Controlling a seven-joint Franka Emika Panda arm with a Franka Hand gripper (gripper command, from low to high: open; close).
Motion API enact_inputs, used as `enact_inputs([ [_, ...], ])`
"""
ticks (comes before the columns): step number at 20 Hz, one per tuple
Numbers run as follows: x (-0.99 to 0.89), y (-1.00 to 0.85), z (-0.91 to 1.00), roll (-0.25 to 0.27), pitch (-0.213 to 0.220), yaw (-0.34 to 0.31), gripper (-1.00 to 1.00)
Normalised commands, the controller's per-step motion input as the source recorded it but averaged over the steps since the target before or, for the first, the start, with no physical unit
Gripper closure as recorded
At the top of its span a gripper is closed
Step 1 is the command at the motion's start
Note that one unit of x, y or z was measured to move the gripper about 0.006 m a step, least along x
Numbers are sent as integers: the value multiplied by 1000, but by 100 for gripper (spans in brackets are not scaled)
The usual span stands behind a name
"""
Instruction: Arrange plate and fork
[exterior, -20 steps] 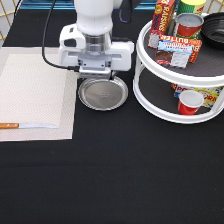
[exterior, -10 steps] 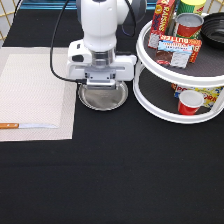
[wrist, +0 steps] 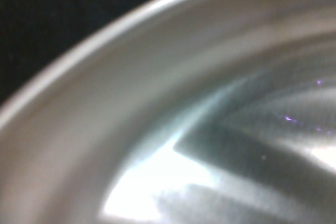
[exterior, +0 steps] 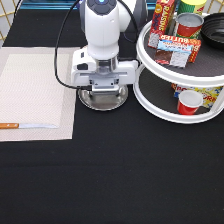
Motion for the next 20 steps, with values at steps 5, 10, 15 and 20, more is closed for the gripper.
enact_inputs([
  [5,303,-401,-1,103,79,-14,-100],
  [10,346,-322,0,76,95,-30,-100],
  [15,336,-375,25,59,93,-49,-100],
  [20,263,-481,70,40,86,-48,-100],
])
